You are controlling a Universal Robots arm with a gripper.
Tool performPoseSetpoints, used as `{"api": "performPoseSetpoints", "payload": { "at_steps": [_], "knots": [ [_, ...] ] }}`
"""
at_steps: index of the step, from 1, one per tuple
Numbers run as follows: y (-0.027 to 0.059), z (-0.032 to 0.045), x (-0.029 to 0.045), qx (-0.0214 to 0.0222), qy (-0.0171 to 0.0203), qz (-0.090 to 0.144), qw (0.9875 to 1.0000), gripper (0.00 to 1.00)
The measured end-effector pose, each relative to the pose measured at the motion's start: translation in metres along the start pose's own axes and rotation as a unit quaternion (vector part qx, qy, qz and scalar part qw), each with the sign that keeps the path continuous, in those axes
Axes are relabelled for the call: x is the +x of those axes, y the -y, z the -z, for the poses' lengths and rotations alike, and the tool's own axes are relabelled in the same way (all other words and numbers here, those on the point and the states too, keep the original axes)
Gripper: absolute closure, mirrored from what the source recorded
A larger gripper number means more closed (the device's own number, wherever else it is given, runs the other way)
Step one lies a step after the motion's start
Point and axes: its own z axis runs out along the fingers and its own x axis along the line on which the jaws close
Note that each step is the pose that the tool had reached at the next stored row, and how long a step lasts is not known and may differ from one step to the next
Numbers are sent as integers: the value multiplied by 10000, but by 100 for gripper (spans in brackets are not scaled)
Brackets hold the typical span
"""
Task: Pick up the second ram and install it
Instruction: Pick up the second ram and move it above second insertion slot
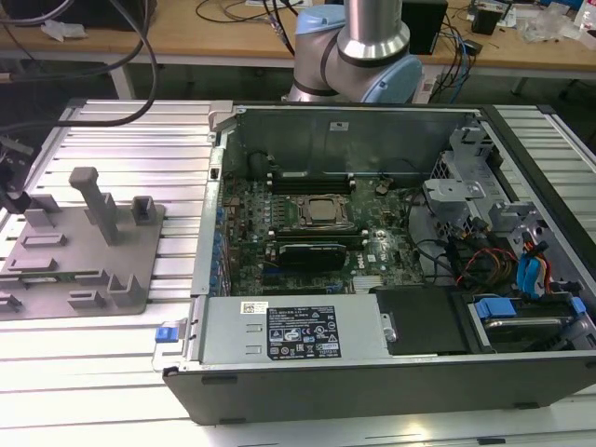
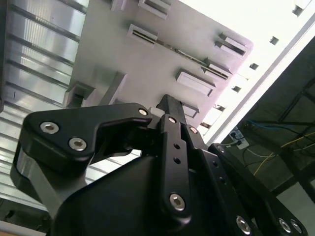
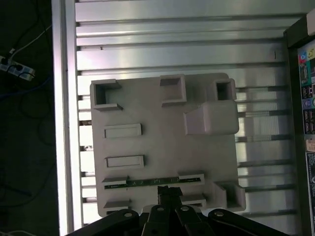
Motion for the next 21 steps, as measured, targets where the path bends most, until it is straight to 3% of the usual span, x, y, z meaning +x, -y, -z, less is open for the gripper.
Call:
{"api": "performPoseSetpoints", "payload": {
  "at_steps": [4,7,9,12,14,16,17,19,21],
  "knots": [
    [0,-2,2,-4,-14,328,9995,92],
    [0,-4,4,-7,-27,616,9981,92],
    [0,-6,4,-11,-37,860,9963,92],
    [0,-7,4,-18,-53,1218,9925,92],
    [1,-9,4,-24,-64,1495,9887,92],
    [0,-10,4,-27,-72,1654,9862,92],
    [1,-10,4,-32,-80,1841,9829,92],
    [0,-12,4,-36,-88,2028,9792,92],
    [0,-14,4,-44,-103,2370,9714,92]
  ]
}}
